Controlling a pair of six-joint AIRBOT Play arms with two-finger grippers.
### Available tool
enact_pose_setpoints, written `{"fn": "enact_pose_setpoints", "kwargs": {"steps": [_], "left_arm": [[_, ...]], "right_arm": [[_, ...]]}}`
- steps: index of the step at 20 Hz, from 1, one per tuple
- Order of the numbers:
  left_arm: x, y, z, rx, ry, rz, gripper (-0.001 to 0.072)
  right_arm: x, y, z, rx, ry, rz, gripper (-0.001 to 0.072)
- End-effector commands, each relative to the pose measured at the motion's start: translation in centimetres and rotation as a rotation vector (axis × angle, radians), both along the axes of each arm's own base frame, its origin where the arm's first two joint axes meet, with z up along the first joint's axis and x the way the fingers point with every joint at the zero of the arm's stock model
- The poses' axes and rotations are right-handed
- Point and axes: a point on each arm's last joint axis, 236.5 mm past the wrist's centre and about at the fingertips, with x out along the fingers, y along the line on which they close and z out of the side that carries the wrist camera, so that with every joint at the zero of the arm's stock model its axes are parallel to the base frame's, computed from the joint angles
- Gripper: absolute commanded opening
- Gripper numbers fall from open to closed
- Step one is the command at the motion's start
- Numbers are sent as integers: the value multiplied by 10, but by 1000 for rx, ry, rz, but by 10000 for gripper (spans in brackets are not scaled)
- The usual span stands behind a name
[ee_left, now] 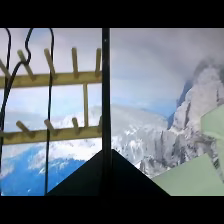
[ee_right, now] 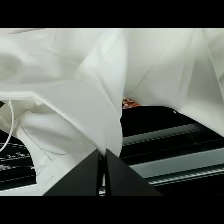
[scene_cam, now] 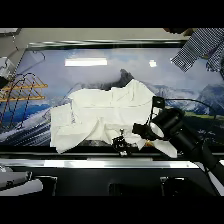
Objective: Fold the clothes and pants, and hang the long-sleeved shirts on hangers.
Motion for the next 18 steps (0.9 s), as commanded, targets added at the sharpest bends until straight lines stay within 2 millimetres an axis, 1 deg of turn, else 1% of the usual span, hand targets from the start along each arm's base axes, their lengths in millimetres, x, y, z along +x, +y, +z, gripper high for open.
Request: {"fn": "enact_pose_setpoints", "kwargs": {"steps": [1, 3, 5, 6, 7, 8, 10, 11, 13, 15, 18], "left_arm": [[-20, -58, 36, 8, -46, -111, 13], [-46, -99, 19, -2, 10, -190, 13], [-82, -144, -6, -19, 66, -277, 12], [-104, -166, -16, -20, 82, -325, 12], [-125, -187, -20, -18, 79, -373, 13], [-145, -206, -19, -11, 63, -421, 14], [-186, -236, -10, -22, 43, -499, 15], [-207, -246, -6, -44, 51, -517, 15], [-239, -256, 0, -90, 74, -519, 15], [-265, -261, 6, -101, 76, -543, 15], [-303, -270, 9, -89, 94, -627, 15]], "right_arm": [[9, -7, 2, -31, -39, -7, 26], [15, -11, 4, -49, -68, -9, 26], [19, -14, 5, -55, -81, -19, 26], [21, -15, 5, -57, -91, -31, 26], [22, -15, 6, -54, -97, -41, 26], [24, -14, 6, -50, -107, -45, 26], [30, -11, 8, -35, -131, -44, 26], [32, -11, 9, -34, -142, -53, 26], [36, -18, 11, -62, -162, -64, 26], [40, -23, 13, -85, -180, -63, 26], [46, -31, 16, -110, -209, -88, 26]]}}
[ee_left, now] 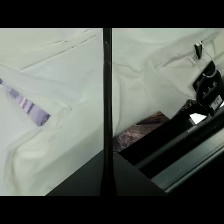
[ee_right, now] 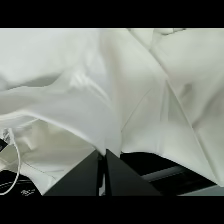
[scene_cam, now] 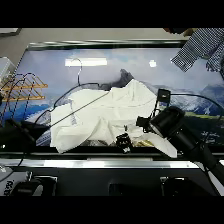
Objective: Fold the clothes and pants, and hang the long-sleeved shirts on hangers.
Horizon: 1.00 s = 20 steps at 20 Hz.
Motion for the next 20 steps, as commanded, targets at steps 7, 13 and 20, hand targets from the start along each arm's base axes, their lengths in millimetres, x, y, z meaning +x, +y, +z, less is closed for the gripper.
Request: {"fn": "enact_pose_setpoints", "kwargs": {"steps": [7, 13, 20], "left_arm": [[-87, -36, -6, -61, 42, -223, 15], [-100, -45, -14, -87, 90, -279, 16], [-102, -52, -41, -124, 177, -283, 15]], "right_arm": [[12, -15, -16, -104, 8, -43, 26], [15, -19, -21, -118, 1, -94, 26], [15, -19, -23, -107, -1, -135, 25]]}}
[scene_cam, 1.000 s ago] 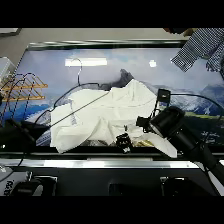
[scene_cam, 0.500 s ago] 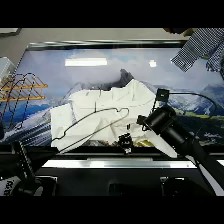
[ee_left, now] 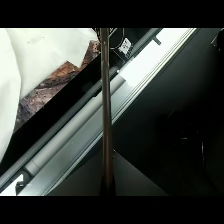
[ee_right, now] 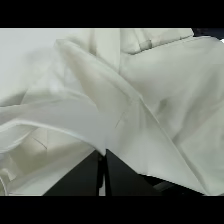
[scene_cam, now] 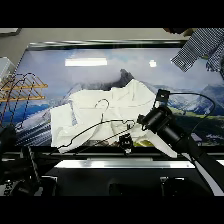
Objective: Fold the clothes and pants, and hang the long-sleeved shirts on hangers.
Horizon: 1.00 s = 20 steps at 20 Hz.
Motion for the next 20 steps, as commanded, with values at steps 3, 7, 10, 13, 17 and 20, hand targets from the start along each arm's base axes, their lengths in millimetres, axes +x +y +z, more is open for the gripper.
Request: {"fn": "enact_pose_setpoints", "kwargs": {"steps": [3, 7, 10, 13, 17, 20], "left_arm": [[17, -7, -23, -48, 25, 49, 15], [42, -9, -32, -59, -6, 86, 15], [46, -21, -35, -87, 24, 32, 15], [46, -23, -37, -88, 33, 14, 15], [19, -22, -44, -53, 107, -65, 15], [13, -21, -46, -44, 120, -87, 14]], "right_arm": [[-2, 3, 0, 23, 1, -25, 25], [-1, 10, 9, 78, -31, -16, 25], [1, 14, 16, 106, -62, -7, 26], [1, 12, 16, 100, -61, -8, 26], [7, 5, 20, 74, -94, -28, 26], [9, 4, 21, 71, -106, -33, 26]]}}
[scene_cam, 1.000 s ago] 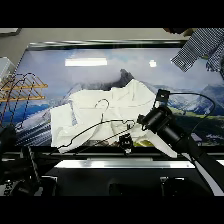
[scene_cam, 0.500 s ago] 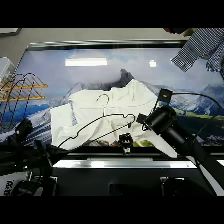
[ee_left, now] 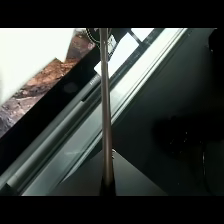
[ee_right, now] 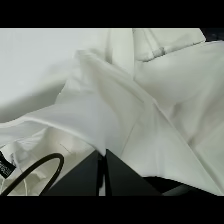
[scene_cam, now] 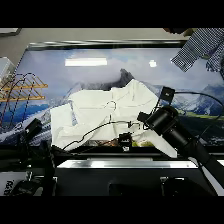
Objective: Fold the clothes and pants, and hang the long-sleeved shirts on hangers.
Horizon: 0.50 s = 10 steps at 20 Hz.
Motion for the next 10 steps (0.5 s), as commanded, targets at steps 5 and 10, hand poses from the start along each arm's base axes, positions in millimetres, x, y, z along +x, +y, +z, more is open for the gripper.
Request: {"fn": "enact_pose_setpoints", "kwargs": {"steps": [5, 10], "left_arm": [[17, -2, -3, 4, -55, -15, 16], [44, -14, -11, -33, -48, -12, 15]], "right_arm": [[8, 16, 3, 64, -39, 30, 26], [21, 49, 22, 218, -138, 90, 26]]}}
